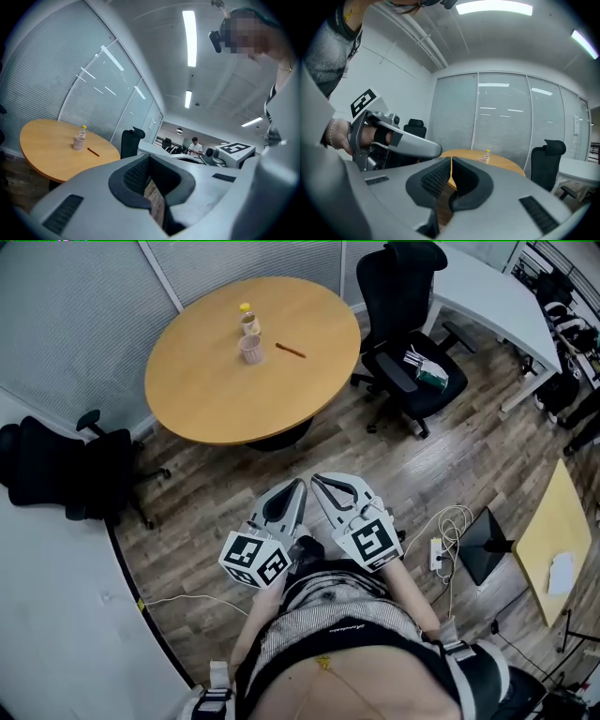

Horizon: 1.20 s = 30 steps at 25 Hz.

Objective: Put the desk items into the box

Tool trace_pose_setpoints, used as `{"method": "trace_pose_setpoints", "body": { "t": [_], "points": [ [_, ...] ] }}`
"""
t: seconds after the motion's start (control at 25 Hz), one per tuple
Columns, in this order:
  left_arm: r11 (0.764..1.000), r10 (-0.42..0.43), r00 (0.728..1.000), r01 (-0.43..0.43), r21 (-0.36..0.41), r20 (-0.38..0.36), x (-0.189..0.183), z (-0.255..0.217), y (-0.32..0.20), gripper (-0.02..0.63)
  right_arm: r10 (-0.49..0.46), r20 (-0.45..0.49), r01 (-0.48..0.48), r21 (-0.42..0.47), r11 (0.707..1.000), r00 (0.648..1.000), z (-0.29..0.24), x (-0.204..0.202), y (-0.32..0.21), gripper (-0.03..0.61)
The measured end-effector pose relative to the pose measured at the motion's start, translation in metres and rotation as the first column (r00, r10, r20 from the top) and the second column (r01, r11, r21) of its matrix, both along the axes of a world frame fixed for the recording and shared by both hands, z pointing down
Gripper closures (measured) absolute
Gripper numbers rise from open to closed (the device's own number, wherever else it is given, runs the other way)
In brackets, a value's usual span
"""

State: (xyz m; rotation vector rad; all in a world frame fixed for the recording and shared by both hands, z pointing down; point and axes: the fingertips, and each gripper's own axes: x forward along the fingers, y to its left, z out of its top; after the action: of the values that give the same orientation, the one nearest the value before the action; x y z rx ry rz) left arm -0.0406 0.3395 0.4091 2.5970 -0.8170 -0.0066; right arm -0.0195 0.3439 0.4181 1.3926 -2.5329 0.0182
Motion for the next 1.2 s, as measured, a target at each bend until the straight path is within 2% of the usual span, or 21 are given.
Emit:
{"method": "trace_pose_setpoints", "body": {
  "t": [0.4, 0.6, 0.84, 1.2],
  "points": [
    [0.999, 0.041, 0.999, -0.041, -0.010, -0.005, -0.014, 0.005, -0.048, 0.612, 0.030, -0.002, -0.030, -0.003, 1.000, 1.000, 0.002, -0.018, -0.049, 0.554],
    [0.998, 0.058, 0.998, -0.058, -0.008, -0.014, -0.026, 0.005, -0.059, 0.612, 0.039, -0.042, -0.038, 0.010, 0.999, 0.998, 0.006, -0.026, -0.062, 0.554],
    [0.998, 0.067, 0.998, -0.068, -0.014, -0.020, -0.045, 0.011, -0.066, 0.612, 0.081, -0.013, -0.081, 0.006, 0.997, 0.997, 0.011, -0.039, -0.072, 0.554],
    [0.998, 0.065, 0.997, -0.066, -0.026, -0.031, -0.068, 0.014, -0.078, 0.611, 0.096, -0.003, -0.096, -0.004, 0.995, 0.995, 0.013, -0.058, -0.083, 0.554]
  ]
}}
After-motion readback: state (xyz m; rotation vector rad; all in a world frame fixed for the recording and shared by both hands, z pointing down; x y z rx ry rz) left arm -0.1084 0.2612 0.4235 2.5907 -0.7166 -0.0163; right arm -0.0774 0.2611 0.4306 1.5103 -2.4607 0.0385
